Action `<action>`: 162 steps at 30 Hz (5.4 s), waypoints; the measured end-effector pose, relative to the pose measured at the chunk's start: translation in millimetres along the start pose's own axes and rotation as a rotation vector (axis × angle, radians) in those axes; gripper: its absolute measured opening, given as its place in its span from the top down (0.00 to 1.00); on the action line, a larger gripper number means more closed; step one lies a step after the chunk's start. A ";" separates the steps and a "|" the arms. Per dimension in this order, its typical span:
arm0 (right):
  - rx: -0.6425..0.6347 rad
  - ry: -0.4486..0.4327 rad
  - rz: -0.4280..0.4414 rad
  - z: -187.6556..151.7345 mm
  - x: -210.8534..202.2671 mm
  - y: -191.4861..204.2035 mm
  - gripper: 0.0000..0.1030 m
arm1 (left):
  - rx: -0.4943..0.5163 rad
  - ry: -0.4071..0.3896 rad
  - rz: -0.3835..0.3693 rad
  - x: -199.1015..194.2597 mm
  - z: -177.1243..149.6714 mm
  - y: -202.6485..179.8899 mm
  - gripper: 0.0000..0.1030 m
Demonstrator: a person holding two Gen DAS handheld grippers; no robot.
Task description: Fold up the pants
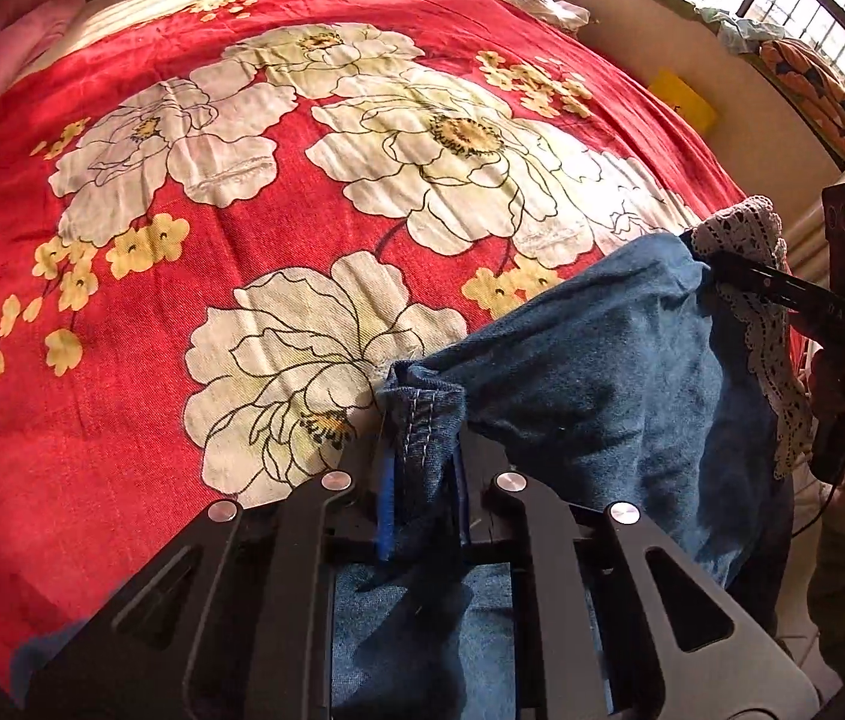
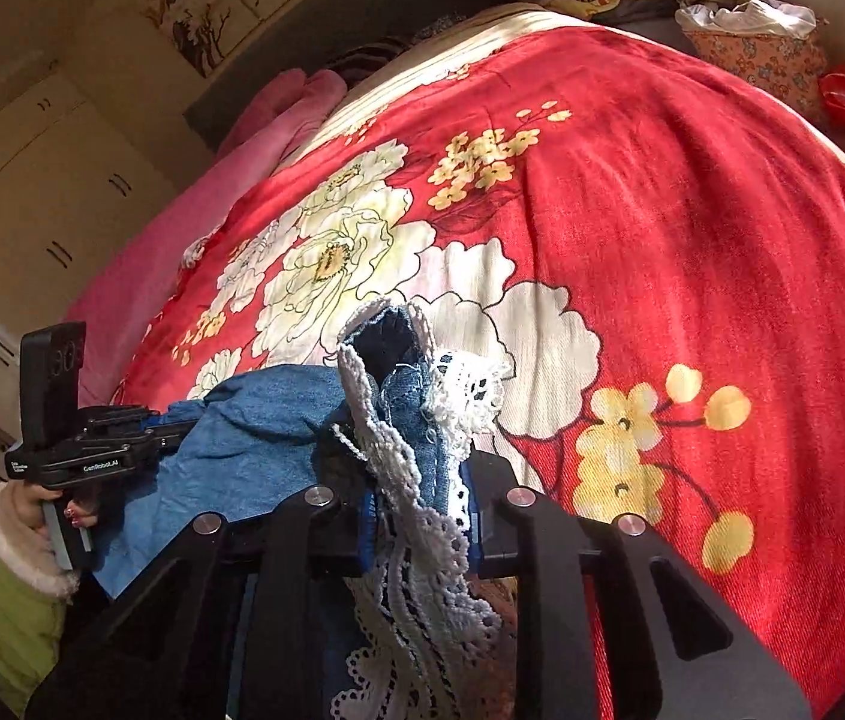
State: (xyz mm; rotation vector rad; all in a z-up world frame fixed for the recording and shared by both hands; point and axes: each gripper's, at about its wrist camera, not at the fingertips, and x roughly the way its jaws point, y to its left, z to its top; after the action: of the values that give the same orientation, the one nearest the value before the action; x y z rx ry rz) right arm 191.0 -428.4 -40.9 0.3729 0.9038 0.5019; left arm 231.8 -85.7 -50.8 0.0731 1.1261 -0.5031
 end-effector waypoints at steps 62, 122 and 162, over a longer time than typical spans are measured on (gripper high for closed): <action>0.291 -0.144 -0.241 -86.6 -72.7 -12.9 0.16 | -0.621 -0.372 0.091 -117.4 -176.9 114.7 0.62; 0.155 -0.274 -0.331 -77.8 -112.0 18.7 0.54 | -0.310 -0.419 0.226 -143.1 -127.5 29.1 0.30; 0.006 -0.111 -0.242 31.8 -3.7 37.4 0.38 | -0.060 -0.222 0.111 -12.5 15.5 -31.1 0.20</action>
State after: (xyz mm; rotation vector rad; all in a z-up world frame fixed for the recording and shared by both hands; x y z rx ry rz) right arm 205.5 -402.8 -1.5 0.2895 0.8301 0.2536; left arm 227.6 -113.7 -27.0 0.0262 0.9132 -0.3684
